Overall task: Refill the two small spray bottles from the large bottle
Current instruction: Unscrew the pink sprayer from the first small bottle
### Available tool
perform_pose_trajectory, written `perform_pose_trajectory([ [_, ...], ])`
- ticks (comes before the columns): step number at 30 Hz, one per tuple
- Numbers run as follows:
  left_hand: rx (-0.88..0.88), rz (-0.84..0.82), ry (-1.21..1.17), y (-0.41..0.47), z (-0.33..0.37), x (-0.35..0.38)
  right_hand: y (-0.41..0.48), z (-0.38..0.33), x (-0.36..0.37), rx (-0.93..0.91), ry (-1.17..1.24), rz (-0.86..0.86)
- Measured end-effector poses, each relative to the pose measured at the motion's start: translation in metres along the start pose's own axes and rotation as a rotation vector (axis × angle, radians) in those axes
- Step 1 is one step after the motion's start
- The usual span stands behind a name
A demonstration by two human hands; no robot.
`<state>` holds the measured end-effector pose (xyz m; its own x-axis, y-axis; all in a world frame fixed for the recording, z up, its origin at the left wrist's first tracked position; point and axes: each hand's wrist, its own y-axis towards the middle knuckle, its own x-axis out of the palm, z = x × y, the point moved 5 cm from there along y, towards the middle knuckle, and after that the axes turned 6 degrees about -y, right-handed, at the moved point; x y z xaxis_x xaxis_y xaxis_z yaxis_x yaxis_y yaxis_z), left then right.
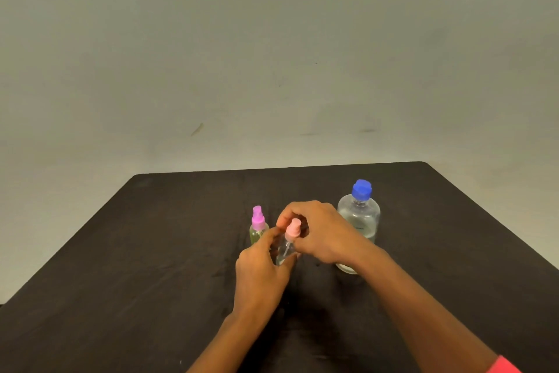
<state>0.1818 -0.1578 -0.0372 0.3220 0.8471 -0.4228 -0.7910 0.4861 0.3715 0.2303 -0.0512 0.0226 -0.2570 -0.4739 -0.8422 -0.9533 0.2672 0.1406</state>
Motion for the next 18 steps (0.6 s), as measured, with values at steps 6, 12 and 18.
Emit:
perform_pose_trajectory([
  [6,0.003,-0.003,-0.015,-0.002,0.002,0.001,-0.005,-0.007,-0.005,0.078,-0.308,0.062],
  [12,0.02,-0.001,-0.049,-0.003,0.004,0.002,-0.011,-0.009,-0.004,-0.025,-0.328,-0.088],
  [18,0.113,0.045,-0.03,-0.004,0.005,-0.002,-0.015,-0.004,-0.005,0.041,-0.412,0.013],
])
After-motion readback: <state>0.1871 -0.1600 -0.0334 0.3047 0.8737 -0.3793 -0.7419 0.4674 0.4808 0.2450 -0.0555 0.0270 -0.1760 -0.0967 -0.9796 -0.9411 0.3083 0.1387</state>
